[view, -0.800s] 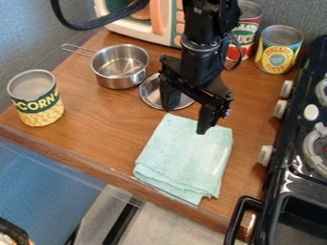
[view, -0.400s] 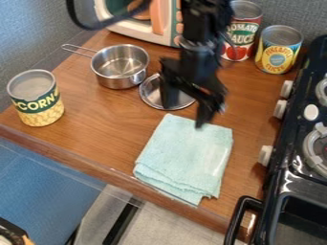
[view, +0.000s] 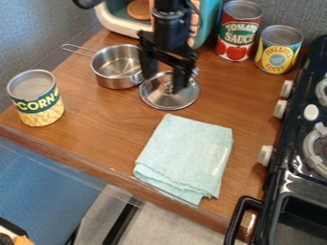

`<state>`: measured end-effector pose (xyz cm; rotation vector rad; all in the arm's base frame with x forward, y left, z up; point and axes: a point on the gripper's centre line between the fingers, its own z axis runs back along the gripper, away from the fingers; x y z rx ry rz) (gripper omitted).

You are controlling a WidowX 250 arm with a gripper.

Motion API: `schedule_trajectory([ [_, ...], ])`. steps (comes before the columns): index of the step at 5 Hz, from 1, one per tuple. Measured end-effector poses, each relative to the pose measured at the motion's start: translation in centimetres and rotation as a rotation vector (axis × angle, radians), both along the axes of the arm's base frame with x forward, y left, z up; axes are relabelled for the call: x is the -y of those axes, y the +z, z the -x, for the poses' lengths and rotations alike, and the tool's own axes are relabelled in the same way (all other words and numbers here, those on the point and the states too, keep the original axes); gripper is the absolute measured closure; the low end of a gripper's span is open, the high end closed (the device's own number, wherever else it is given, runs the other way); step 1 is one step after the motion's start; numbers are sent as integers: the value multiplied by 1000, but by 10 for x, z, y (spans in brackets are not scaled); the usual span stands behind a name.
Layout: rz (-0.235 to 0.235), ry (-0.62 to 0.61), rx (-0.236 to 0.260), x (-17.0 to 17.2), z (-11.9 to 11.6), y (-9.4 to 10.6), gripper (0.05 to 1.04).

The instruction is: Picks a silver pot and places it on top on the towel

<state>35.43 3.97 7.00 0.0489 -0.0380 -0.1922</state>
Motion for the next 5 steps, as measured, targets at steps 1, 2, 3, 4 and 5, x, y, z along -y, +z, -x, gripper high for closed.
schedule_trajectory([
  [1,-14,52,12,-35,-10,2,84],
  [2,-42,72,28,-51,-16,4,83],
  [3,-67,86,-6,-58,-17,-12,84],
  [4,-84,92,-29,-61,-17,-24,83],
  [5,-91,93,-40,-62,-16,-28,131],
])
